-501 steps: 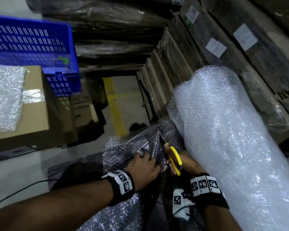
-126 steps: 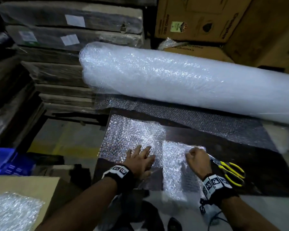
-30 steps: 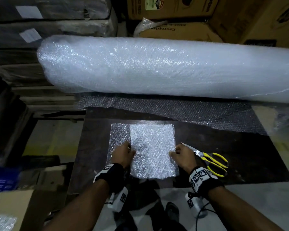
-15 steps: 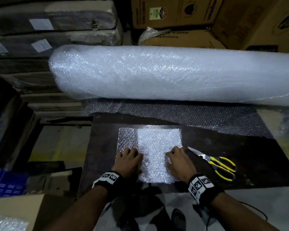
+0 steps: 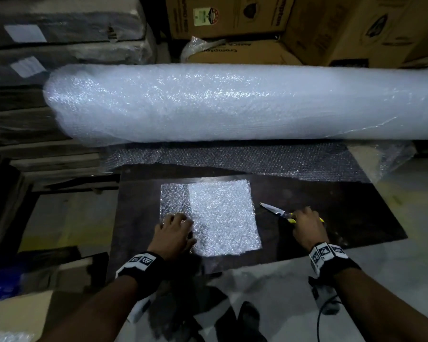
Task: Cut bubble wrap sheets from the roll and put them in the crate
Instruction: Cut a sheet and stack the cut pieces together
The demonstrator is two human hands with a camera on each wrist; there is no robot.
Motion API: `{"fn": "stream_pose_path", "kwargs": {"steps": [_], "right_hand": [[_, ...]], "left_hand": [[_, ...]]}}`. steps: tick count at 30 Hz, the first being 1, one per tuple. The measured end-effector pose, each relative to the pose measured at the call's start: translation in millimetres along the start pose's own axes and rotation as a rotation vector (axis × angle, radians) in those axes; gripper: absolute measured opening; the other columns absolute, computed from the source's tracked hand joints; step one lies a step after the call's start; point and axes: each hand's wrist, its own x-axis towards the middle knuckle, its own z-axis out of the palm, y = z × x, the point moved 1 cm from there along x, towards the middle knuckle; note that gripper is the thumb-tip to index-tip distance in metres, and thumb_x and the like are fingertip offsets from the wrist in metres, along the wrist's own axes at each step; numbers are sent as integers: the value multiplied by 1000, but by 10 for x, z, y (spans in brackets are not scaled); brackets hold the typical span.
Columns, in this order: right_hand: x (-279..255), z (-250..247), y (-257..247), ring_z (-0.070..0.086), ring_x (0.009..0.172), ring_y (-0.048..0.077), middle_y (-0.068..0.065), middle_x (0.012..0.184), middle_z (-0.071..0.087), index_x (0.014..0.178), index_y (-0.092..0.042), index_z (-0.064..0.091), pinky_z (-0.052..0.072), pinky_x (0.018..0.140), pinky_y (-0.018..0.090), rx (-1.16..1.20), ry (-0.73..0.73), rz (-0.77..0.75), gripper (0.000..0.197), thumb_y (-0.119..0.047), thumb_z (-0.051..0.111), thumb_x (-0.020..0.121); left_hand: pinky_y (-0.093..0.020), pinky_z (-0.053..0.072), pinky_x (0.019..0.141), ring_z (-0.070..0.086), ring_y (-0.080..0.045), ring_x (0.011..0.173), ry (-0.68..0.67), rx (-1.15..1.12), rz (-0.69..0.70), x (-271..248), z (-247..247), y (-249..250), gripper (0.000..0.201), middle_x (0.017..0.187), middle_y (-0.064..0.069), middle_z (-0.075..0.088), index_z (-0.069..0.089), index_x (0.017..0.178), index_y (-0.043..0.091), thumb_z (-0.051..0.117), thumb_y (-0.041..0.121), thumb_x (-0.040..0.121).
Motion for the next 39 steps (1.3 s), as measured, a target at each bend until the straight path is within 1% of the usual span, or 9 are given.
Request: {"fn": "stream_pose_path", "kwargs": {"steps": [4,10,14,19,24,28,35,37,39], "right_hand": [[-48,65,224,50,111,49,27,131,49,123,-1,61,45,98,51,-23,-51,-27,36,-15,64,90],[-56,-63,407,46,123,37,16,131,49,132,-9,54,43,100,42,-15,-91,-11,47,-38,61,95],[-95,-79,495,47,123,39,18,130,47,134,-10,54,42,101,43,-22,-132,-32,45,-35,55,97],[-101,-95,503,58,114,41,22,121,60,125,-10,63,49,95,40,100,-206,-7,51,-42,57,86],[-174,-174,449,70,76,26,11,71,72,69,-11,72,46,64,28,391,-236,3,24,-29,70,84],[-482,-247,138,60,56,15,0,55,67,61,-16,67,48,59,29,777,-210,-65,24,-8,73,84],[-1522,-132,-972,58,59,25,18,68,67,78,-4,76,46,53,28,1297,-525,-83,11,-2,72,88],[-1791,-64,-1302,60,52,18,13,66,67,77,-3,71,48,49,25,1355,-589,-32,13,-3,70,90],[-2032,4,-1587,59,50,15,12,67,66,78,-4,67,48,48,23,1418,-638,4,14,-7,69,91]], "left_hand": [[-48,38,100,36,-27,132,3,-2,-33,-69,28,100,54,146,2,42,51,138,28,59,53,91],[-51,44,92,46,-30,124,39,2,-75,-242,76,335,47,136,0,51,60,128,26,52,54,90],[-52,43,95,44,-30,125,21,11,-135,-386,101,482,43,137,-1,49,57,130,27,56,50,93],[-49,39,100,33,-26,133,-66,23,-224,-591,93,542,47,145,2,39,48,138,28,54,47,96],[-52,38,104,34,-22,130,-69,2,-302,-719,78,297,50,143,4,38,44,141,33,55,48,95],[-46,40,100,34,-22,130,-82,52,-296,-755,68,127,48,143,5,39,45,139,33,55,48,95],[-47,37,95,36,-31,129,-134,148,-85,-747,60,-124,41,145,-2,38,50,133,25,52,43,96],[-47,39,89,44,-32,123,-112,167,8,-737,55,-198,38,136,-3,46,57,125,24,48,45,95],[-46,47,70,60,-31,100,-96,196,122,-721,56,-228,37,111,-3,61,69,100,23,43,45,84]]}}
